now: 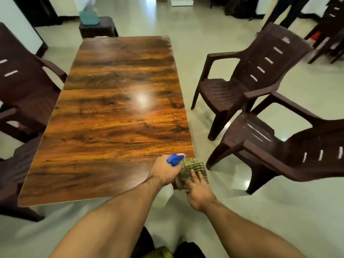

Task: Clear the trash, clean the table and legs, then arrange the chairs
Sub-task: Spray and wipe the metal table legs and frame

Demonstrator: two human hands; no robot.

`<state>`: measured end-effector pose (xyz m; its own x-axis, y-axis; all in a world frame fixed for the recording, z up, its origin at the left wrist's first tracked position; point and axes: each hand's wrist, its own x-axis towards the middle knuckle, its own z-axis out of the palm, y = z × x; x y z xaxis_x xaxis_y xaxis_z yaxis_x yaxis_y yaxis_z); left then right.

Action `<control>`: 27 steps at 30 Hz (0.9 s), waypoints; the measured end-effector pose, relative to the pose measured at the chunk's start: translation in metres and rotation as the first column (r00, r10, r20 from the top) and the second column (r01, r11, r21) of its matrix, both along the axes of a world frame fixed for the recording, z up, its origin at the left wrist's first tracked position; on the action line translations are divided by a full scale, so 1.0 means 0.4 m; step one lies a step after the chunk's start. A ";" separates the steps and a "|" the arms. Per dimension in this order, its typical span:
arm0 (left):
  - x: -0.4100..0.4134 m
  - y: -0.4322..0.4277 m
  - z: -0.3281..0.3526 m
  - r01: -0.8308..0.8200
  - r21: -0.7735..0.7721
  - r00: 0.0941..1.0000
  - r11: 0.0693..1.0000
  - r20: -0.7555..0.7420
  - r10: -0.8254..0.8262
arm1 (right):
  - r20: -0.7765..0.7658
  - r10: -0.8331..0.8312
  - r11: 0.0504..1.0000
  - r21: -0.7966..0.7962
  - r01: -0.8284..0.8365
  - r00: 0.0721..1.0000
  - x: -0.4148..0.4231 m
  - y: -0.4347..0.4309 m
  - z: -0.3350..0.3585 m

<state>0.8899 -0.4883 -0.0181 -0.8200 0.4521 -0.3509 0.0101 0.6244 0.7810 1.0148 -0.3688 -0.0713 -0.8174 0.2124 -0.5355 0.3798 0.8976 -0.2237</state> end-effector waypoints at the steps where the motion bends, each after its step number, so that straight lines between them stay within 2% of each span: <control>1: -0.015 0.012 0.002 -0.025 0.005 1.000 1.000 0.013 0.025 | 0.053 0.082 0.996 0.015 -0.083 0.995 -0.005 0.013 -0.016; 5: -0.088 0.046 -0.025 -0.164 0.002 0.985 0.986 0.062 0.164 | 0.033 0.164 0.985 0.040 -0.165 0.986 -0.052 0.057 -0.046; 8: -0.150 0.073 -0.035 -0.238 0.061 0.969 0.969 0.082 0.233 | 0.017 0.165 0.986 0.023 -0.165 0.986 -0.129 0.093 -0.049; 11: -0.183 0.128 -0.050 -0.357 0.084 0.931 0.930 0.109 0.348 | 0.032 0.237 0.971 0.035 -0.238 0.971 -0.198 0.164 -0.052; 18: -0.266 0.251 -0.034 -0.473 0.082 0.880 0.877 0.096 0.466 | -0.020 0.390 0.920 0.032 -0.390 0.920 -0.358 0.312 -0.047; 19: -0.274 0.280 -0.037 -0.584 0.095 0.811 0.806 0.098 0.576 | -0.029 0.501 0.865 0.030 -0.500 0.865 -0.403 0.364 -0.042; 22: -0.270 0.289 -0.032 -0.644 0.068 0.764 0.762 0.112 0.636 | -0.076 0.526 0.849 -0.004 -0.528 0.847 -0.431 0.392 -0.036; 24: -0.261 0.333 -0.007 -0.759 0.055 0.650 0.648 0.107 0.752 | -0.093 0.622 0.779 -0.031 -0.626 0.778 -0.497 0.445 -0.022; 27: -0.248 0.346 0.014 -0.844 0.063 0.536 0.532 0.129 0.834 | -0.025 0.725 0.688 -0.015 -0.726 0.688 -0.581 0.468 -0.008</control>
<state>0.7908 -0.3497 -0.0126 -0.8153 -0.3934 -0.4249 -0.5345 0.2291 0.8135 0.7822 -0.1818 -0.0746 -0.7200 -0.4618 -0.5180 -0.3915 0.8866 -0.2463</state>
